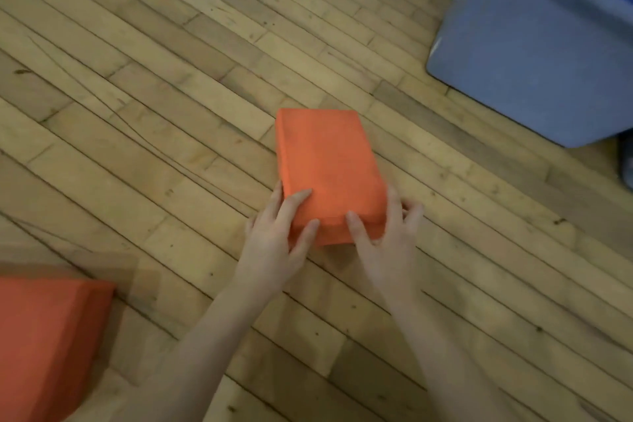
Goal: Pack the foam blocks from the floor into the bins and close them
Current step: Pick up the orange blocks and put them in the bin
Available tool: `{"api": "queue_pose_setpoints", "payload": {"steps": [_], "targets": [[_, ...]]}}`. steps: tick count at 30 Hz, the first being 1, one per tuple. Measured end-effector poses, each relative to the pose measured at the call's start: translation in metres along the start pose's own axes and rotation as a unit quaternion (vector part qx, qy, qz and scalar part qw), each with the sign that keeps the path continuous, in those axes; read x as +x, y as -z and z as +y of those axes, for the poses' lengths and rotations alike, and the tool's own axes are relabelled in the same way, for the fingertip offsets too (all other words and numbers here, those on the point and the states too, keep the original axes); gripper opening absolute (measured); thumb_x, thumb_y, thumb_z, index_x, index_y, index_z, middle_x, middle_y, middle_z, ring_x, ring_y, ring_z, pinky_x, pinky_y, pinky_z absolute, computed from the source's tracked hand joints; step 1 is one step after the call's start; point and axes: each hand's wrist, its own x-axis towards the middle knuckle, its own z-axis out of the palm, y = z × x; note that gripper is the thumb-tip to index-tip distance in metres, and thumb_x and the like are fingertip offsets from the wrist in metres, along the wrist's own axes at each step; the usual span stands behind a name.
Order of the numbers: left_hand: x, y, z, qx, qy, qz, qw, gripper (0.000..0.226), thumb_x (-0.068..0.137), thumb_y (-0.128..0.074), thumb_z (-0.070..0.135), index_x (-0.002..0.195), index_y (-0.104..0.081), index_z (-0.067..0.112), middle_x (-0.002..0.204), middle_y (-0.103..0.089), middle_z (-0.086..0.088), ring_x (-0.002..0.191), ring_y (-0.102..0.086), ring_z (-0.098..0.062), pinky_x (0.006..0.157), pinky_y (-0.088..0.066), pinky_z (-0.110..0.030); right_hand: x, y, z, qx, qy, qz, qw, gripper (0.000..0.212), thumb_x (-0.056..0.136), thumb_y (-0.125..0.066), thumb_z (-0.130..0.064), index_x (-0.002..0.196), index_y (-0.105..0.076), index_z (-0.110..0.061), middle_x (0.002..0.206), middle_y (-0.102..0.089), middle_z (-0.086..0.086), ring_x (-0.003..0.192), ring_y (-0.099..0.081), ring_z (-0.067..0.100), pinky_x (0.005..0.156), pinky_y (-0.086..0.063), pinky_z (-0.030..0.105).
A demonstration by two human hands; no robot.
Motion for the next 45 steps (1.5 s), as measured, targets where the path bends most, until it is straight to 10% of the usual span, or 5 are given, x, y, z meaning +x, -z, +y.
{"api": "queue_pose_setpoints", "payload": {"steps": [8, 14, 22, 28, 45], "targets": [[-0.023, -0.072, 0.054, 0.036, -0.035, -0.057, 0.997, 0.061, 0.088, -0.043, 0.054, 0.143, -0.027, 0.033, 0.15, -0.023, -0.007, 0.129, -0.038, -0.025, 0.1, -0.04, -0.048, -0.028, 0.05, 0.071, 0.011, -0.181, 0.023, 0.983, 0.096, 0.064, -0.053, -0.079, 0.135, -0.041, -0.016, 0.127, -0.049, 0.003, 0.117, -0.049, 0.025, 0.101, -0.039, 0.05], [-0.036, -0.097, 0.055, 0.232, 0.013, -0.087, 0.969, 0.076, 0.081, -0.008, 0.069, 0.149, -0.005, 0.034, 0.158, -0.002, -0.004, 0.139, -0.023, -0.024, 0.113, -0.017, -0.043, -0.036, 0.057, 0.088, 0.015, -0.16, 0.023, 0.987, 0.088, 0.065, -0.064, -0.068, 0.135, -0.037, -0.022, 0.127, -0.035, 0.006, 0.121, -0.039, 0.029, 0.103, -0.034, 0.055], [-0.032, -0.071, 0.053, 0.287, 0.019, -0.08, 0.954, 0.084, 0.079, 0.011, 0.062, 0.149, -0.018, 0.024, 0.156, -0.019, 0.005, 0.141, -0.022, -0.018, 0.115, -0.01, -0.041, -0.035, 0.057, 0.055, 0.102, -0.031, 0.036, 0.994, 0.054, 0.088, -0.058, -0.041, 0.137, -0.039, -0.028, 0.135, -0.043, 0.006, 0.115, -0.043, 0.015, 0.093, -0.04, 0.028], [-0.057, -0.008, 0.061, 0.247, 0.049, 0.029, 0.967, 0.065, 0.09, -0.003, 0.057, 0.147, -0.021, 0.032, 0.149, -0.035, 0.004, 0.135, -0.032, -0.021, 0.11, -0.021, -0.039, -0.05, 0.047, -0.006, -0.039, 0.117, 0.019, 0.992, 0.052, 0.087, -0.043, -0.051, 0.137, -0.045, -0.035, 0.14, -0.042, 0.015, 0.115, -0.049, 0.032, 0.093, -0.046, 0.046], [-0.172, 0.147, -0.113, 0.183, 0.439, 0.185, 0.86, 0.08, 0.086, -0.03, 0.069, 0.149, -0.012, 0.024, 0.158, 0.004, -0.007, 0.141, 0.001, -0.043, 0.111, -0.008, -0.059, -0.112, -0.108, -0.162, -0.107, 0.32, -0.039, 0.94, 0.046, 0.081, -0.058, -0.041, 0.125, -0.06, -0.029, 0.131, -0.053, 0.007, 0.102, -0.056, 0.034, 0.081, -0.045, 0.044]]}}
